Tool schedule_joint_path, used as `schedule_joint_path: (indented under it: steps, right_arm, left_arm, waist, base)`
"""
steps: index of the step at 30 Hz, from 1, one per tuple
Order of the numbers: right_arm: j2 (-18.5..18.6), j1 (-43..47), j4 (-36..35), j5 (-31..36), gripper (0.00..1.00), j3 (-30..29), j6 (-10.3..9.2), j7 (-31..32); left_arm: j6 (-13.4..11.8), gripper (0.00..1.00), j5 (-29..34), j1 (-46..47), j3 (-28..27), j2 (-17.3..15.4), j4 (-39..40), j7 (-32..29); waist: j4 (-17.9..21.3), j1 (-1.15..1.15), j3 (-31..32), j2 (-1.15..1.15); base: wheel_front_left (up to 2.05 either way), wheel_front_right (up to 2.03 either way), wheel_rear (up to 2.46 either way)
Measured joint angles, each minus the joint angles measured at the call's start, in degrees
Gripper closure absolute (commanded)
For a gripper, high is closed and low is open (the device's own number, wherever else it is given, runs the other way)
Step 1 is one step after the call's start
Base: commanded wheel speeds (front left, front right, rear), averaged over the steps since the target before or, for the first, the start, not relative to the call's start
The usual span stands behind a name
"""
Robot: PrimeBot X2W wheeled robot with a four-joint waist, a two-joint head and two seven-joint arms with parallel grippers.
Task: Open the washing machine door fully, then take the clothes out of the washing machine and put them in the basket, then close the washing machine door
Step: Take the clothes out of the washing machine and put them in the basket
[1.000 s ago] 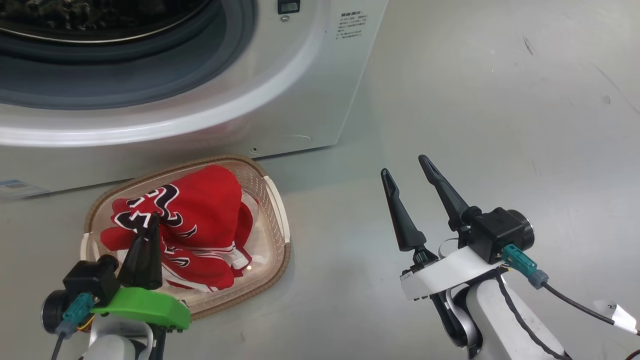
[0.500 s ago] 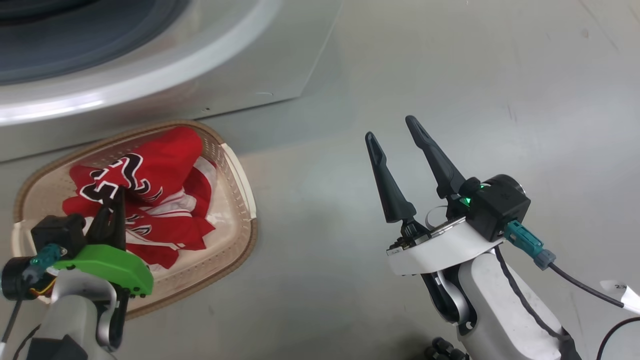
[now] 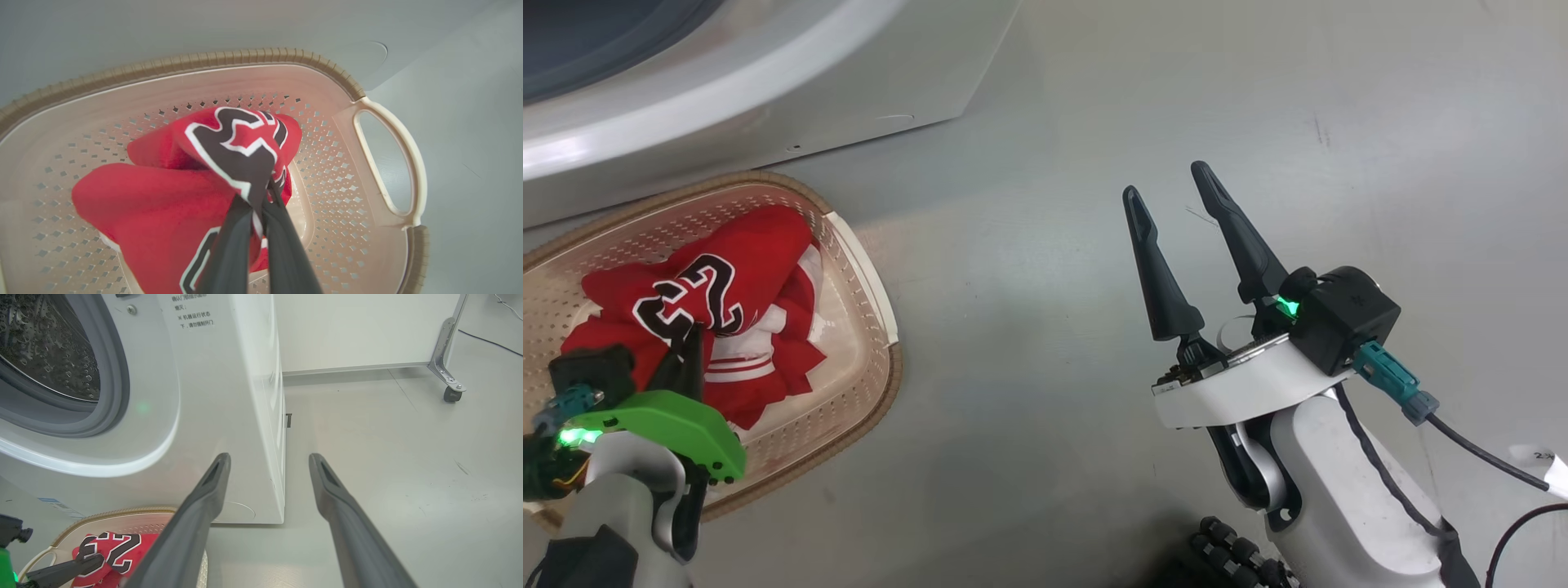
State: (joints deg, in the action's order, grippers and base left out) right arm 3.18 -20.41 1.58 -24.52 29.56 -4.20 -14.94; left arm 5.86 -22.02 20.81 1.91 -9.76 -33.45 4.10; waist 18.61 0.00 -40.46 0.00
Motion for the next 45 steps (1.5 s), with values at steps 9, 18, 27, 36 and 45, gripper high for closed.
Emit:
schedule_joint_path:
  steps: [9,18,27,36,45]
  right_arm:
    - [-0.1,-0.5,0.9,0.0,0.00,-1.0,-0.49,0.0]
    - [0.0,-0.5,3.8,1.6,0.00,-2.7,-0.52,0.0]
    - [1.4,0.6,7.2,5.0,0.00,-5.5,-0.48,0.0]
    - [2.3,4.1,8.8,5.0,0.00,-7.4,-0.41,0.0]
    - [2.2,7.1,9.7,5.0,0.00,-8.2,0.12,0.0]
  left_arm:
    - [0.5,0.58,0.0,2.3,1.2,0.5,-5.2,1.1]
    - [0.9,0.00,0.6,3.5,3.9,3.0,-7.5,5.6]
    - [1.0,0.00,0.6,3.7,5.3,5.5,-6.8,9.7]
    - [1.0,0.00,0.5,3.5,5.6,6.6,-1.6,10.2]
    - [1.1,0.00,1.3,1.1,5.5,6.9,7.5,10.3]
  waist:
    - [-0.9,0.00,0.9,0.00]
    - [-2.9,0.00,3.7,0.00]
    - [-7.0,0.00,7.9,0.00]
    - [-11.8,0.00,13.4,0.00]
    - [-15.4,0.00,19.5,0.00]
  base:
    - [0.00,0.00,0.00]
    - [0.00,0.00,0.00]
    - [0.00,0.00,0.00]
    - [0.00,0.00,0.00]
    - [0.00,0.00,0.00]
